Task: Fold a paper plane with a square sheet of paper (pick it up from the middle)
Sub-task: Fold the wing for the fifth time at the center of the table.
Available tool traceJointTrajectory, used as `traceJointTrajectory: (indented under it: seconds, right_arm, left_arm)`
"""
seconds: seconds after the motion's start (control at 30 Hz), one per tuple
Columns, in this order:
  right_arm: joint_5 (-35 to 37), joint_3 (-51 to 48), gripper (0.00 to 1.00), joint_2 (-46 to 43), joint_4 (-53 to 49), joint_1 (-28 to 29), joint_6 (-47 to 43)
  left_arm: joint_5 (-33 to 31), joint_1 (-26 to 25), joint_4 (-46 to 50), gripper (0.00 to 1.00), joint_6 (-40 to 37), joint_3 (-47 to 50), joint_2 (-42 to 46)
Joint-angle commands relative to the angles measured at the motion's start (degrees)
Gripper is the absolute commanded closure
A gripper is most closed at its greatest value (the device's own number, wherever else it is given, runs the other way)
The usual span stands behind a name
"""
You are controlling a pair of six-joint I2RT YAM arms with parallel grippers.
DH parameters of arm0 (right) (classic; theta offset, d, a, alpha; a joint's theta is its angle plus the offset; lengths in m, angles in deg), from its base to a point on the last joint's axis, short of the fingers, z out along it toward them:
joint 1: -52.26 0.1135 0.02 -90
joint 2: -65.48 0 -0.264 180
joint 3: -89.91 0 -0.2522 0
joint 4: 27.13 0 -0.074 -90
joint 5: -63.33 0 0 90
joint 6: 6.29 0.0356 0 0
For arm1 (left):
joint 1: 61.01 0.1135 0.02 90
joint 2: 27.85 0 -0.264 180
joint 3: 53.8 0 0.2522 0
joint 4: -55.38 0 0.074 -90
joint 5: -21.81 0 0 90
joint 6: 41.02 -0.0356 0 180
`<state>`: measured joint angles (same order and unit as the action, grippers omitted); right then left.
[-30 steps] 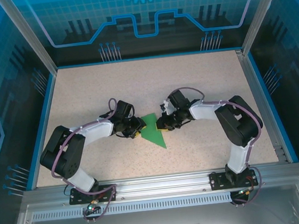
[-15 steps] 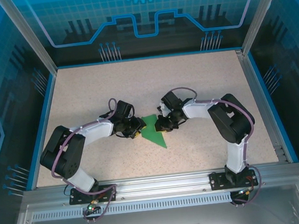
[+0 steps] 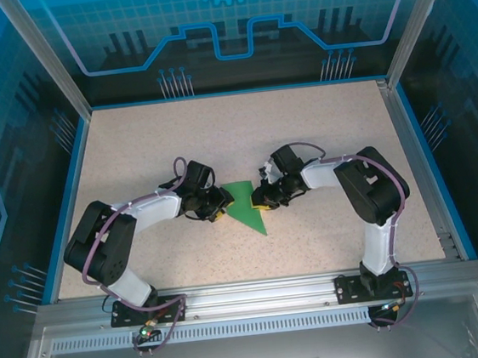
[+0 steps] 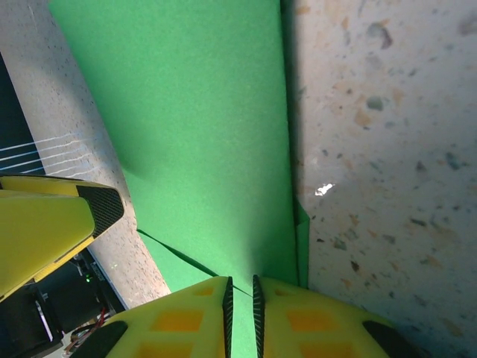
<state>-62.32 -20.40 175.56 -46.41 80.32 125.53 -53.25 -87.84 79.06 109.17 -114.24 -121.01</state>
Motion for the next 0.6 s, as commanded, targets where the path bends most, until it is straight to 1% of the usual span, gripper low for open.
traceJointTrajectory:
  seconds: [0.0, 0.13, 0.43, 0.57]
  right_arm:
    - [4.19, -1.47, 0.82, 3.74, -2.38, -0.58, 0.46]
    - [4.80, -1.30, 0.82, 3.94, -3.06, -0.64, 0.28]
    - [4.74, -1.17, 0.82, 5.14, -2.93, -0.62, 0.45]
    - [4.81, -1.33, 0.82, 5.40, -2.92, -0.68, 0.37]
  left_arm:
    - [2.15, 0.30, -1.67, 0.56, 1.63, 1.02, -1.60]
    - [2.90, 0.31, -3.62, 0.56, 2.37, 1.22, -2.59]
    - [3.29, 0.33, -4.69, 0.56, 2.46, 1.00, -4.26]
    - [4.17, 0.33, -7.11, 0.56, 2.83, 1.36, -4.53]
